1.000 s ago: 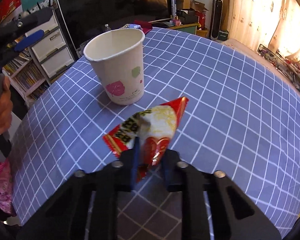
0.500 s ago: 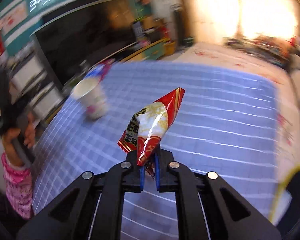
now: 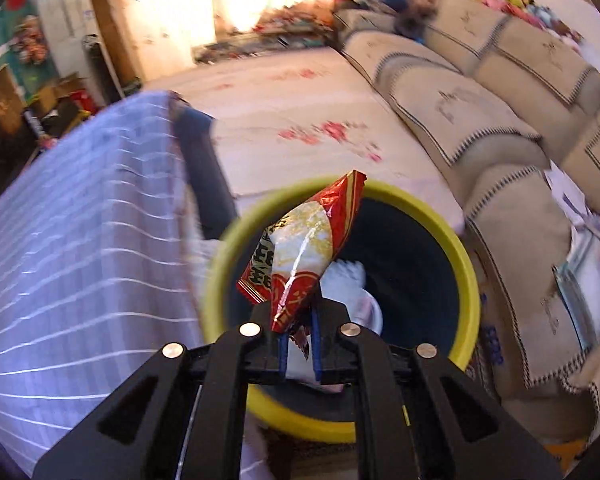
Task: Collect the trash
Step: 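Carry the snack wrapper with the right tool into the bin and release, then grasp the rim of the white paper cup with the left tool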
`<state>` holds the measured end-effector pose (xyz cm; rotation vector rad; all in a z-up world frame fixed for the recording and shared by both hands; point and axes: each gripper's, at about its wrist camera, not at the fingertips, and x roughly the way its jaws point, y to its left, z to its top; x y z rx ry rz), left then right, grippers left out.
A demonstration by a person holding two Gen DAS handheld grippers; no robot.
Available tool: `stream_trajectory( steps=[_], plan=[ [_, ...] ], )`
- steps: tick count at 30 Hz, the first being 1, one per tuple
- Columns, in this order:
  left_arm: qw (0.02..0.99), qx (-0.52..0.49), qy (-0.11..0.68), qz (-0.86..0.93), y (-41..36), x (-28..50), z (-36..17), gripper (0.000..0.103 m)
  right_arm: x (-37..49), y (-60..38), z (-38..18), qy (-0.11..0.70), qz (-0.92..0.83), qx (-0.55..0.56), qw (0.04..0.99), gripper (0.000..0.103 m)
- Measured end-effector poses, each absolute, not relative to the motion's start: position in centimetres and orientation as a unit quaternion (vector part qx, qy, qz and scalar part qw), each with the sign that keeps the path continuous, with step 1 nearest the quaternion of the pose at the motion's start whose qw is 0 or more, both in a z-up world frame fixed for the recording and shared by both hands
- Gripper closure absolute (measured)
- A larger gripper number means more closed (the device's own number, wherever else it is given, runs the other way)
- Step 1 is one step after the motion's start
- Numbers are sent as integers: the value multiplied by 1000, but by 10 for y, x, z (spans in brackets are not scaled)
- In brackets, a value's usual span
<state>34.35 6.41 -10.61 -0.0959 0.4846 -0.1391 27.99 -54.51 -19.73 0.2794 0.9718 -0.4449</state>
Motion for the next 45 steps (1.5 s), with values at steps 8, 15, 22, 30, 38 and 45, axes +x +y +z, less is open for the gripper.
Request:
stream_trajectory(
  steps=[8,15,22,30,38,45],
  plan=[
    [964,2,252,-81,36,346,-114,5,297,-556,-230,485,-253,117,829,55],
    [960,19,263,-91,17,344,-110,5,291,-548,-222,469,-258,116,837,47],
    [955,44,273,-110,-1,346,-102,5,289,-543,-213,457,-244,116,848,46],
    [948,62,290,-114,-22,373,-91,9,288,-537,-214,456,-233,111,852,45],
    [923,93,358,-104,-34,408,-105,26,289,-532,-208,449,-222,110,858,45],
    [899,124,406,-105,-42,420,-131,60,289,-529,-202,444,-215,107,863,45]
  ],
)
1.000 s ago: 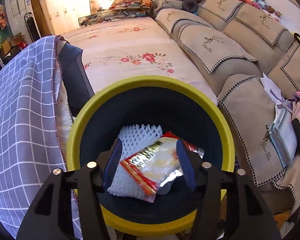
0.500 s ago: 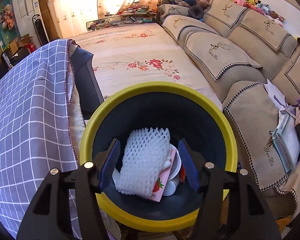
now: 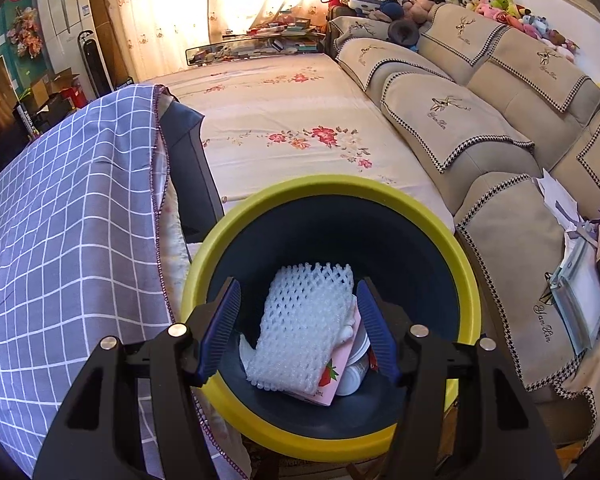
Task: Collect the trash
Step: 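Grasp the rim of the white paper cup with the left tool, then carry the paper cup with the left tool into the bin and release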
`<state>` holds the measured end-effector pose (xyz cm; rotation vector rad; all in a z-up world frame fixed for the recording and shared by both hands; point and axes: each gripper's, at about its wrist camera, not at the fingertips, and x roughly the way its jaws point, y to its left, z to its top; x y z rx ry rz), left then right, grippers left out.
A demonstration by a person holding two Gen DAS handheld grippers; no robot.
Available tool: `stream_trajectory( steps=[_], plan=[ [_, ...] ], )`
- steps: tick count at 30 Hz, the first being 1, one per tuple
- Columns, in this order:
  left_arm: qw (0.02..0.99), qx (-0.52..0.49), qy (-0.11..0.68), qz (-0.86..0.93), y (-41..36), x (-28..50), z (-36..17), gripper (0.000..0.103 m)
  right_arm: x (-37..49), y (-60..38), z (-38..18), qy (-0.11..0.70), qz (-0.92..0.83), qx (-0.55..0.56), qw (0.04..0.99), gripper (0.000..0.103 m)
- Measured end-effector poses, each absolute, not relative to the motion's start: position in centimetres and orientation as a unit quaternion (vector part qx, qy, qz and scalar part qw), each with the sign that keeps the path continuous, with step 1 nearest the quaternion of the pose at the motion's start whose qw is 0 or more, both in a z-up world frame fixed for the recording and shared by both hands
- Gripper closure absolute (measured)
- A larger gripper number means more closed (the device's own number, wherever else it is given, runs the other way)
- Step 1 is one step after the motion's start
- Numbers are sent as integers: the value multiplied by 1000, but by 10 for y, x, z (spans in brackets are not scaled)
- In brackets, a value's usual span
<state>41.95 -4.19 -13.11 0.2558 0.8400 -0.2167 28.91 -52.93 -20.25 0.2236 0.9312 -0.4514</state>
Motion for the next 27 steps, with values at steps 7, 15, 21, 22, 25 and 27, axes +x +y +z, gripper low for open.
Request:
stream_trajectory(
  steps=[7,15,21,22,25,27],
  plan=[
    [893,141,415,-100,-44,421,-137,94,283,-528,-200,439,-212,110,866,45],
    [905,128,380,-144,-61,398,-103,95,268,-528,-186,419,-205,118,877,45],
    [907,140,336,-212,-118,368,-69,95,243,-528,-168,393,-204,122,888,45],
    [906,143,330,-225,-128,364,-65,95,237,-529,-164,389,-206,123,890,45],
    [896,156,314,-274,-175,352,-56,95,219,-532,-153,373,-215,124,894,45],
    [886,166,307,-307,-213,345,-54,95,204,-537,-146,362,-220,128,897,45]
  ],
)
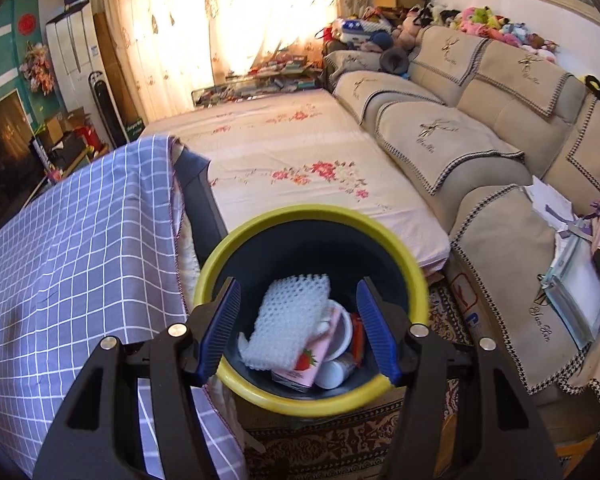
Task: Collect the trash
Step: 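Carry the paper cup with the left tool into the bin and release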
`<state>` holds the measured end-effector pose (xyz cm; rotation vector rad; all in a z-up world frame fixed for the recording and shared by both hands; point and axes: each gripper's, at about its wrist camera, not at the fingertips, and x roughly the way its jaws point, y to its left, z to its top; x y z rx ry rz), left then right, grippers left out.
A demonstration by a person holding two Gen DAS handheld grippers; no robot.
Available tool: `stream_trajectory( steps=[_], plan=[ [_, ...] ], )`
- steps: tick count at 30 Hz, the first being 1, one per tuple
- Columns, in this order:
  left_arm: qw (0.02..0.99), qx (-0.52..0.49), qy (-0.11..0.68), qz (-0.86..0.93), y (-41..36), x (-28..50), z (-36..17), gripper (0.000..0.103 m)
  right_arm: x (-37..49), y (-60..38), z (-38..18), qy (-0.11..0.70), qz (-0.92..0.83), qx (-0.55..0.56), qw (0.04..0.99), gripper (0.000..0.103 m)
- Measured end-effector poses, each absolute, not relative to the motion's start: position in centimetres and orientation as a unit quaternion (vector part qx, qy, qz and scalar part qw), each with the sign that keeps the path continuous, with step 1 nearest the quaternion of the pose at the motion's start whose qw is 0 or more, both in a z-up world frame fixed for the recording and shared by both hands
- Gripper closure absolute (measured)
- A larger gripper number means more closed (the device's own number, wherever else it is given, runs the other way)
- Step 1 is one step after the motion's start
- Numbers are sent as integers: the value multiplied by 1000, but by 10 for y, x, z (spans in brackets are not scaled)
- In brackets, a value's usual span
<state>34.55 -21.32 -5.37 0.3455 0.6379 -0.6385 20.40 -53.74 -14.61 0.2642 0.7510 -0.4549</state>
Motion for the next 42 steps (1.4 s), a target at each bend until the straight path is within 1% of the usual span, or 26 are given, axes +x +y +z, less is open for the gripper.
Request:
stream_trajectory(
  steps=[6,11,15,18,22,23,24,25,26,27,30,32,34,35,36,38,40,41,42],
  plan=[
    [844,190,308,-396,-326,325,-60,95,164,-554,-133,338,-233,138,901,45],
    [805,208,328,-449,-422,312,-78,94,142,-567,-139,338,-238,153,898,45],
    [779,221,353,-469,-485,307,-102,94,126,-582,-151,345,-245,170,890,45],
    [760,228,384,-472,-527,310,-129,94,119,-590,-157,348,-248,178,887,45],
    [752,237,403,-464,-558,314,-162,94,112,-594,-160,349,-250,183,885,45],
    [752,234,407,-464,-564,316,-168,87,111,-595,-160,349,-249,184,885,45],
    [748,228,416,-465,-570,317,-172,69,111,-593,-161,348,-248,185,885,45],
    [748,225,419,-463,-574,319,-176,58,110,-593,-161,349,-247,184,885,45],
    [751,222,419,-460,-575,322,-179,42,110,-592,-161,349,-246,184,885,45],
    [759,220,413,-453,-578,322,-179,40,110,-590,-161,349,-244,184,886,44],
    [768,216,406,-445,-566,326,-175,40,110,-584,-158,348,-239,182,888,44],
    [781,199,396,-441,-547,327,-161,37,107,-579,-155,344,-235,180,891,42],
    [804,177,370,-432,-517,324,-140,29,107,-574,-153,341,-229,180,894,41],
    [814,168,358,-426,-501,323,-130,20,108,-571,-152,340,-225,179,895,40],
    [825,156,345,-419,-483,320,-119,15,109,-566,-150,338,-217,178,898,40],
    [845,127,325,-405,-438,315,-97,12,115,-557,-148,337,-203,174,903,40],
    [864,107,305,-385,-394,308,-78,8,121,-544,-145,336,-186,166,908,39],
    [873,99,295,-375,-373,304,-70,5,123,-537,-143,335,-179,162,911,37],
    [886,91,282,-357,-347,296,-62,5,125,-529,-140,333,-170,157,914,36]
  ],
)
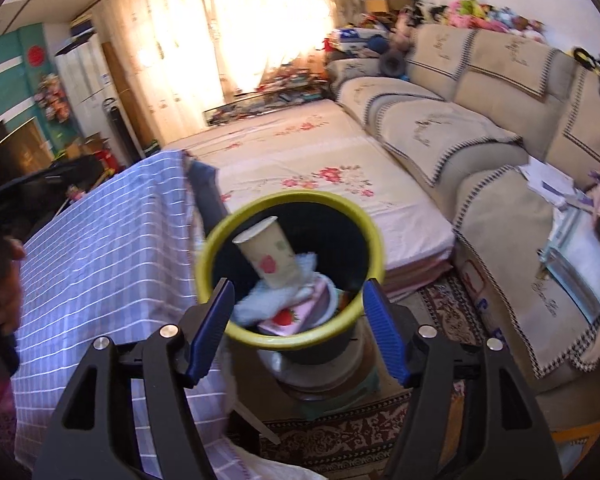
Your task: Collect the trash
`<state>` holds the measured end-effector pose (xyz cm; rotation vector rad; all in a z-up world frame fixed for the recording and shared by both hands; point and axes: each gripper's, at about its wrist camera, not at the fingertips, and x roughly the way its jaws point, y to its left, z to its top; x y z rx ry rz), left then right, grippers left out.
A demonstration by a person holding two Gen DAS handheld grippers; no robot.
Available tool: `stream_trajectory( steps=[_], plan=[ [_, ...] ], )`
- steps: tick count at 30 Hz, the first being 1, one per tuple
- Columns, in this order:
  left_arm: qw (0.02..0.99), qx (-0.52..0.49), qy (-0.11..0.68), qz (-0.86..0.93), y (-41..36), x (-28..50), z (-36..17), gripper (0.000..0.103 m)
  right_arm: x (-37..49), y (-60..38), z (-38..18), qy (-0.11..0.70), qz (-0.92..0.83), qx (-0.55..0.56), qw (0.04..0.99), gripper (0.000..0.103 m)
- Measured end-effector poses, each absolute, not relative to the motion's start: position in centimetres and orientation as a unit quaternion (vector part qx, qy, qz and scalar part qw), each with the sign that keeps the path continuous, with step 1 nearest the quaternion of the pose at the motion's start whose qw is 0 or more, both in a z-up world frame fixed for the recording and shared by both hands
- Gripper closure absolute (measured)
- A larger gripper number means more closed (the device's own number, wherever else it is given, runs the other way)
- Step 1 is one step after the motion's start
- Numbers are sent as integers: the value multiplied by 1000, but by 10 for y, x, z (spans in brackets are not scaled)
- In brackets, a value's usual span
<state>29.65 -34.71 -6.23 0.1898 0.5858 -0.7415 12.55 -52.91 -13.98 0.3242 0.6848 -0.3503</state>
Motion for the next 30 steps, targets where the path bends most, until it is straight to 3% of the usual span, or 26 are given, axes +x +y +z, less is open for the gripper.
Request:
stream_trajectory(
  steps=[3,7,8,19,30],
  plan=[
    [911,85,256,-311,-287,280,-47,5,131,-507,-130,324,-147,143,924,31],
    [937,66,258,-225,-201,256,-40,5,134,-477,-115,310,-122,117,935,8],
    [941,61,261,-207,-184,251,-41,5,134,-472,-113,308,-118,111,938,7],
    [962,9,266,-64,-24,172,-40,5,119,-404,-88,287,-64,65,954,7],
    [972,-21,228,-59,2,93,-21,5,63,-388,-68,241,-85,54,965,7]
  ],
)
